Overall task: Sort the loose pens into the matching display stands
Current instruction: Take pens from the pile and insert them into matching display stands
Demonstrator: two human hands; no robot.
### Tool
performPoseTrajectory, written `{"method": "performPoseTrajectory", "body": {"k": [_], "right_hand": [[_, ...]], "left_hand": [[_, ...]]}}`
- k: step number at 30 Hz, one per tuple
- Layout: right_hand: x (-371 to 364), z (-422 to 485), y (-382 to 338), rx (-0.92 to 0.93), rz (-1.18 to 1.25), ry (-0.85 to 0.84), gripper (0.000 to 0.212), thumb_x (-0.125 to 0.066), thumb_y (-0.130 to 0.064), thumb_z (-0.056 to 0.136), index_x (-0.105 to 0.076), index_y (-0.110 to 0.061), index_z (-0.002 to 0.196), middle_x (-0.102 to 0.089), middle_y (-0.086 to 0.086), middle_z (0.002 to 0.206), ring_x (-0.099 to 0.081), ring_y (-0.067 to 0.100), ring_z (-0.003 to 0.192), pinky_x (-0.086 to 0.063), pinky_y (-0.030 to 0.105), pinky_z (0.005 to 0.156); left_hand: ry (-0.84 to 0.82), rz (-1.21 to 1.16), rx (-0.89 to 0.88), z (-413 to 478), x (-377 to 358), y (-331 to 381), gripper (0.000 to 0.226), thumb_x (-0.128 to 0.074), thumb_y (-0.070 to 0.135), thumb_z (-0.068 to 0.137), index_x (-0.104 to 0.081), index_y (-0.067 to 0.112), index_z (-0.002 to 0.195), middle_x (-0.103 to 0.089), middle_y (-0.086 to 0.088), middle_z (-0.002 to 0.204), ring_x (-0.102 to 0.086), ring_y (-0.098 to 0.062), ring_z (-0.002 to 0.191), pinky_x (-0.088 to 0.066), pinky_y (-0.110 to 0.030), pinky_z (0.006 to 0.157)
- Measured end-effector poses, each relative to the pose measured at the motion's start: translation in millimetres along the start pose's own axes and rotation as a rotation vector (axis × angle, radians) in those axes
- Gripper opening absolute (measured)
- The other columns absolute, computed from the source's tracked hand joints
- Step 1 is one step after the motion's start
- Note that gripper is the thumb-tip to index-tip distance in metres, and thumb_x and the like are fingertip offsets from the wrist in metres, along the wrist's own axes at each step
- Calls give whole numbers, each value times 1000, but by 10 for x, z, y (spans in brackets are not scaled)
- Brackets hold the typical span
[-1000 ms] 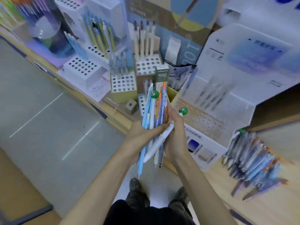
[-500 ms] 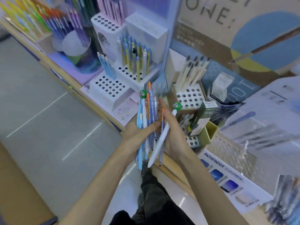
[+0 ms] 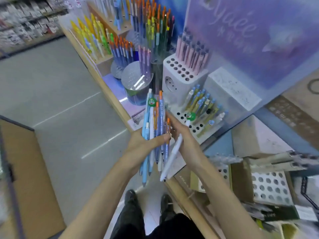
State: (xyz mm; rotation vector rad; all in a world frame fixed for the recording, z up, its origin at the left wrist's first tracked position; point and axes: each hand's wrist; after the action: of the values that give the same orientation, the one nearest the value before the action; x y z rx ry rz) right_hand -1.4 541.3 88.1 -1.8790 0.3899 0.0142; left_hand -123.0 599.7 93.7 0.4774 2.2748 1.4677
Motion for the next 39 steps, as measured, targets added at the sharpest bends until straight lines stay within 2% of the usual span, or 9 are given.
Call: {"method": "performPoseTrajectory", "body": {"k": [4,8,13,16,20,27,35,37,39], "right_hand": [[-217,438,-114,20,6,229,35,-40,-44,96,-69,-30,110,-66,-8,121,-58,6,115,-39,39,108],[-667,902,-307,79,110,399,38,-40,-35,100,-68,-14,84,-74,0,78,-70,17,76,-58,35,76],[-1214,1579,-493,115,37,582,39,-45,-33,99,-66,-6,80,-70,0,66,-66,12,57,-52,23,52],[-1476,1960,-571,119,70,660,38,-48,-32,98,-61,-3,77,-58,-2,51,-42,9,36,-33,18,37],[-1792,2355,-697,106,179,594,27,-50,-32,97,-53,-7,90,-40,3,59,-28,8,41,-24,17,38],[-2062,3088,-1016,178,251,603,19,-32,-20,104,-41,-13,89,-41,0,64,-37,8,46,-28,19,39],[-1958,3910,-1344,334,42,687,17,-54,-43,88,-65,-30,89,-64,0,85,-58,19,84,-47,41,83],[-1909,4010,-1445,376,-5,734,10,-58,-37,90,-68,-34,88,-67,-7,85,-60,15,84,-49,39,83],[-1877,4073,-1559,413,-56,817,17,-58,-21,94,-67,-34,86,-68,-13,80,-61,7,77,-50,29,76]], "left_hand": [[-7,-36,-11,375,408,195,17,-71,9,77,-67,12,92,-73,6,74,-68,-8,70,-52,-17,63],[-41,1,-7,816,892,403,24,-75,22,67,-66,10,86,-68,0,76,-65,-15,72,-51,-23,65],[-114,-14,12,1331,1486,758,12,-71,12,77,-66,20,69,-61,4,60,-60,-14,59,-52,-25,55],[-155,-45,31,1619,1828,927,5,-73,22,67,-75,26,66,-68,-1,73,-64,-19,74,-54,-29,67],[-179,-102,73,1981,2176,1114,19,-73,22,66,-73,20,86,-71,-6,92,-68,-22,91,-54,-38,86],[-217,-90,82,2693,2508,1507,23,-70,20,69,-68,19,92,-74,4,85,-70,-11,85,-55,-26,78],[-137,-48,31,3487,2699,1984,37,-82,29,66,-70,14,98,-73,-8,88,-68,-28,89,-51,-47,91],[-132,-33,33,3633,2723,2091,47,-86,37,62,-70,10,97,-70,-19,90,-65,-40,94,-49,-57,92],[-133,-32,26,3752,2758,2200,37,-83,34,64,-70,14,92,-70,-11,86,-67,-33,89,-52,-52,90]]}}
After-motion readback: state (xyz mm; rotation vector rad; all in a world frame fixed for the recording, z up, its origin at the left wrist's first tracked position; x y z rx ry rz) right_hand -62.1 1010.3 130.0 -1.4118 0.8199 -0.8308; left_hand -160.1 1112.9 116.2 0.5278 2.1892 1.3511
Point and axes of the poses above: each hand's wrist, its own z-axis towards the middle knuckle, its own x-axis out of the back of the hand, y = z × x
